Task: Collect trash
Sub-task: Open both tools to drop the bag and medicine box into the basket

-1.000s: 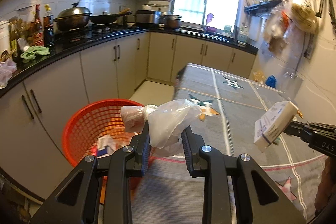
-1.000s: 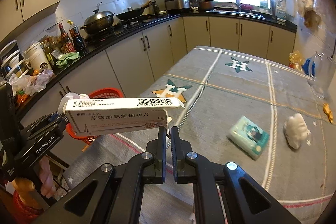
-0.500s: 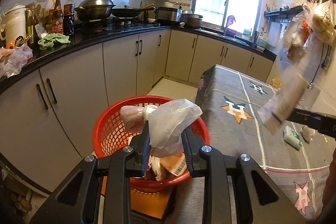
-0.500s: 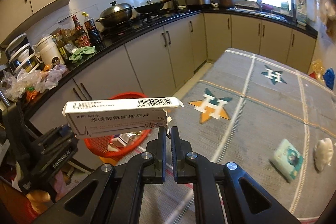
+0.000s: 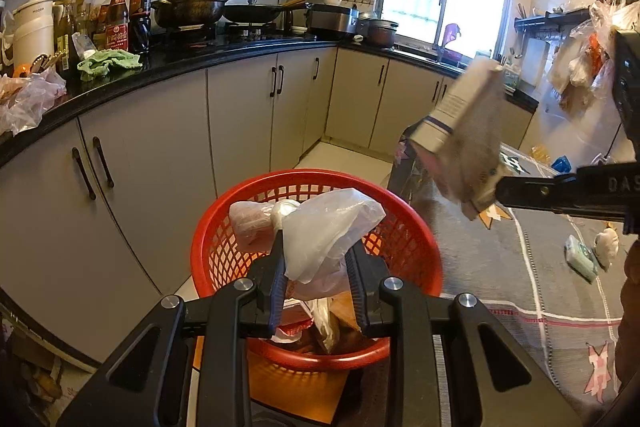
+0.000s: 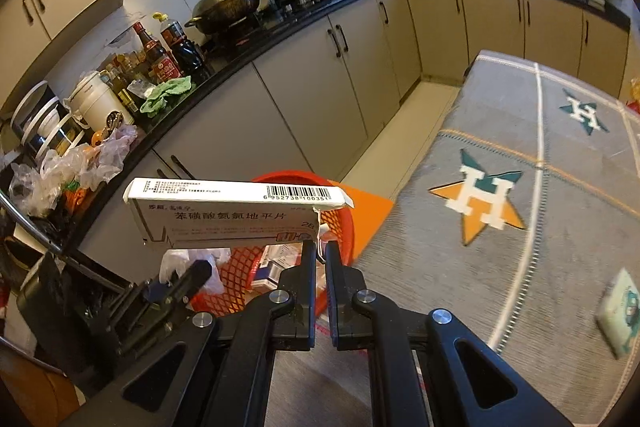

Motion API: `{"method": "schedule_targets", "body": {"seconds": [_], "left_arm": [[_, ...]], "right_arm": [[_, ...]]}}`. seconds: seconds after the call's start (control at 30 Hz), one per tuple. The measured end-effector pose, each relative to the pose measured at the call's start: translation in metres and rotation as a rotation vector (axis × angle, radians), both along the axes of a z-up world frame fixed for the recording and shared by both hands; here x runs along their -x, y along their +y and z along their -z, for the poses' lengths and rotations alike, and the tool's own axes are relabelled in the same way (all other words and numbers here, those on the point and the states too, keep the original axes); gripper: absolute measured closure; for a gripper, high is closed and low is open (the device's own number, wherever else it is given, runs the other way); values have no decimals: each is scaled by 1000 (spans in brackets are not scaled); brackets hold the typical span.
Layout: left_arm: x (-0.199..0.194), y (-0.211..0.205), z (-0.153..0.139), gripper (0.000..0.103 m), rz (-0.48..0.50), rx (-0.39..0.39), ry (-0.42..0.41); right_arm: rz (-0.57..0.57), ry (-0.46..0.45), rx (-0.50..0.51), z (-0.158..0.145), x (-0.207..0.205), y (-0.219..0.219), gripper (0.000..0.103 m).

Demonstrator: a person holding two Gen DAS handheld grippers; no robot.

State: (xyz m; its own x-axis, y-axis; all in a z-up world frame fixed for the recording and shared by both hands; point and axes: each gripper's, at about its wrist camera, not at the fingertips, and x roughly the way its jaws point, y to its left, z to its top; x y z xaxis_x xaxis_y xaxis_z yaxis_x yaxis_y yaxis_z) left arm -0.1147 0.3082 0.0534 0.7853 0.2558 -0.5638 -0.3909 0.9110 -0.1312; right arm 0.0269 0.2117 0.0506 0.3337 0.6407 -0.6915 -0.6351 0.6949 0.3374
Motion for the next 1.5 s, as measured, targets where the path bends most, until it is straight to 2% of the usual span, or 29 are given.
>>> {"method": "schedule_targets", "body": {"seconds": [0.37, 0.43, 0.5, 0.57, 0.87, 0.9, 1.03, 1.2, 1.27, 1.5], "left_arm": [[-12, 11, 18, 75, -14, 0, 32], [-13, 13, 19, 71, -14, 3, 33], [-13, 14, 19, 57, -13, 7, 32], [-11, 13, 18, 50, -18, 3, 20], [-8, 2, 8, 46, -12, -21, 13], [-7, -1, 7, 45, -12, -27, 13], [-6, -7, 3, 43, -11, -36, 17], [-2, -15, 1, 42, -11, -42, 27], [0, -18, 0, 41, -8, -46, 29], [5, -38, -4, 37, 15, -62, 37]], "right_arm": [[-28, 86, 46, 33, -12, 41, 96], [-31, 97, 46, 36, -13, 44, 96], [-44, 107, 38, 39, -15, 45, 96], [-53, 106, 35, 39, -15, 44, 94], [-51, 94, 12, 28, -8, 26, 91], [-51, 92, 12, 27, -7, 24, 90], [-35, 75, 8, 22, -3, 12, 68], [-9, 76, 1, 20, -2, -4, 64], [-1, 79, 0, 21, -1, -11, 58], [25, 83, -1, 23, 3, -38, 55]]}}
